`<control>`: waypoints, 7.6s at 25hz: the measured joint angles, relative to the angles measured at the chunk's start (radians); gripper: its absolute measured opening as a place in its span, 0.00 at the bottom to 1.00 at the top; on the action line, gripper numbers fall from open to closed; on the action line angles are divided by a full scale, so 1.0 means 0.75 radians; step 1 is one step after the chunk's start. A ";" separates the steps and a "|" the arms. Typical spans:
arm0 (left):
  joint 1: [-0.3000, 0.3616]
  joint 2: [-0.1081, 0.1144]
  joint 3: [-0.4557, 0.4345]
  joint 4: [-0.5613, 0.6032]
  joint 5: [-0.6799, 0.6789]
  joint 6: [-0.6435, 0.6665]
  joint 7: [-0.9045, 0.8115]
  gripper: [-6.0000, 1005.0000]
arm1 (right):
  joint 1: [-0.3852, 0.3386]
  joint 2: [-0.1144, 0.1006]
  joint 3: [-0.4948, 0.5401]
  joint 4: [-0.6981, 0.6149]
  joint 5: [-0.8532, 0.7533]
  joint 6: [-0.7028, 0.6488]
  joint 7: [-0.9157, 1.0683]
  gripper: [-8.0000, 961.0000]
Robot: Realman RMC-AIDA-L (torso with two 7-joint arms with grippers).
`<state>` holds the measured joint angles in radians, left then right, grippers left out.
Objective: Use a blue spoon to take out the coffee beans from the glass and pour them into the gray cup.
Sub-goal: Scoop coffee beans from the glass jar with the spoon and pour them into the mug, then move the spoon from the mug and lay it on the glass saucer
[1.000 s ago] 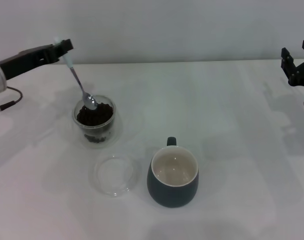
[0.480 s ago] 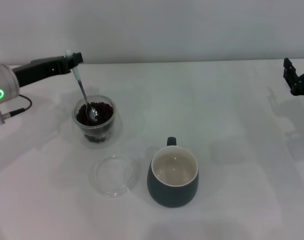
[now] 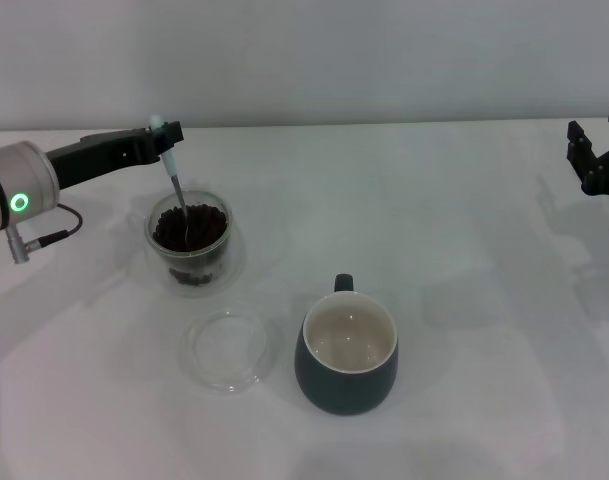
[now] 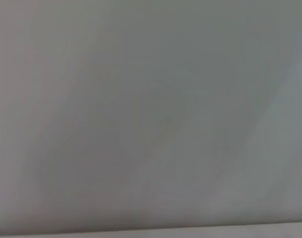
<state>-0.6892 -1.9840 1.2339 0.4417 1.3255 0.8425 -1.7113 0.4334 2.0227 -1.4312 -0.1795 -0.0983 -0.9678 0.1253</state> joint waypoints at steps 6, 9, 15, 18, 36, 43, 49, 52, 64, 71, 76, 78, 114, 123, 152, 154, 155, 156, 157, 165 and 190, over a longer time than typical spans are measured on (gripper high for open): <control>0.037 0.001 -0.006 -0.005 -0.009 0.007 -0.122 0.14 | -0.001 0.001 0.000 0.000 -0.005 0.001 0.012 0.55; 0.068 0.006 -0.007 -0.011 -0.020 0.008 -0.192 0.14 | -0.001 0.001 0.000 0.004 -0.006 0.002 0.013 0.55; 0.145 0.016 -0.007 -0.042 -0.131 0.011 -0.245 0.14 | -0.001 0.001 0.000 0.012 -0.003 0.004 0.013 0.55; 0.187 0.021 -0.007 -0.043 -0.185 0.015 -0.258 0.14 | -0.002 0.001 0.000 0.012 -0.002 0.004 0.013 0.55; 0.254 0.023 -0.041 -0.051 -0.291 0.120 -0.264 0.14 | 0.002 -0.003 0.000 0.012 -0.004 0.013 0.007 0.55; 0.265 0.023 -0.076 -0.052 -0.291 0.146 -0.264 0.14 | 0.001 -0.007 0.001 0.012 -0.003 0.014 0.004 0.55; 0.301 0.023 -0.132 -0.048 -0.291 0.188 -0.262 0.14 | 0.008 -0.009 0.006 0.011 -0.002 0.014 0.003 0.55; 0.318 0.023 -0.152 -0.045 -0.291 0.199 -0.260 0.14 | 0.008 -0.010 0.007 0.006 -0.004 0.014 0.003 0.55; 0.340 0.026 -0.242 -0.044 -0.291 0.287 -0.228 0.14 | 0.025 -0.010 0.003 0.004 -0.008 0.024 0.002 0.55; 0.325 0.031 -0.245 -0.042 -0.291 0.326 -0.236 0.14 | 0.025 -0.010 0.002 -0.001 -0.008 0.032 0.001 0.55; 0.301 0.032 -0.246 -0.041 -0.291 0.356 -0.237 0.14 | 0.026 -0.010 0.002 -0.001 -0.008 0.033 0.001 0.55; 0.286 0.032 -0.246 -0.042 -0.287 0.365 -0.238 0.14 | 0.027 -0.010 0.002 -0.001 -0.008 0.033 0.001 0.55; -0.127 -0.089 -0.017 -0.143 -0.094 0.383 -0.303 0.14 | 0.072 -0.007 0.006 -0.003 -0.004 0.033 0.001 0.55; -0.114 -0.096 0.016 -0.141 -0.080 0.407 -0.309 0.14 | 0.072 -0.009 0.010 0.006 0.000 0.033 0.001 0.55; -0.048 -0.117 0.061 0.109 0.197 0.388 -0.298 0.14 | 0.079 -0.008 0.015 0.010 0.002 0.051 0.001 0.55; -0.051 -0.116 0.060 0.110 0.197 0.387 -0.297 0.14 | 0.078 -0.007 0.014 0.010 0.002 0.051 0.002 0.55; -0.052 -0.116 0.058 0.111 0.197 0.387 -0.296 0.14 | 0.077 -0.007 0.014 0.010 0.002 0.051 0.002 0.55; -0.053 -0.115 0.056 0.112 0.197 0.387 -0.296 0.14 | 0.075 -0.007 0.014 0.009 0.002 0.051 0.003 0.55; -0.053 -0.115 0.054 0.112 0.197 0.387 -0.296 0.14 | 0.074 -0.007 0.014 0.008 0.002 0.051 0.002 0.55; -0.003 -0.113 0.043 0.206 0.185 0.386 -0.299 0.14 | 0.068 -0.010 0.014 0.005 0.002 0.051 0.001 0.55; 0.299 -0.115 -0.111 0.347 0.134 0.354 -0.305 0.14 | 0.079 -0.024 0.016 -0.004 0.000 0.087 -0.063 0.55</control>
<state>-0.4652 -2.0702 1.1505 0.7018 1.4259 1.1082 -1.9397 0.4931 2.0049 -1.4191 -0.1824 -0.0981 -0.9023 0.0779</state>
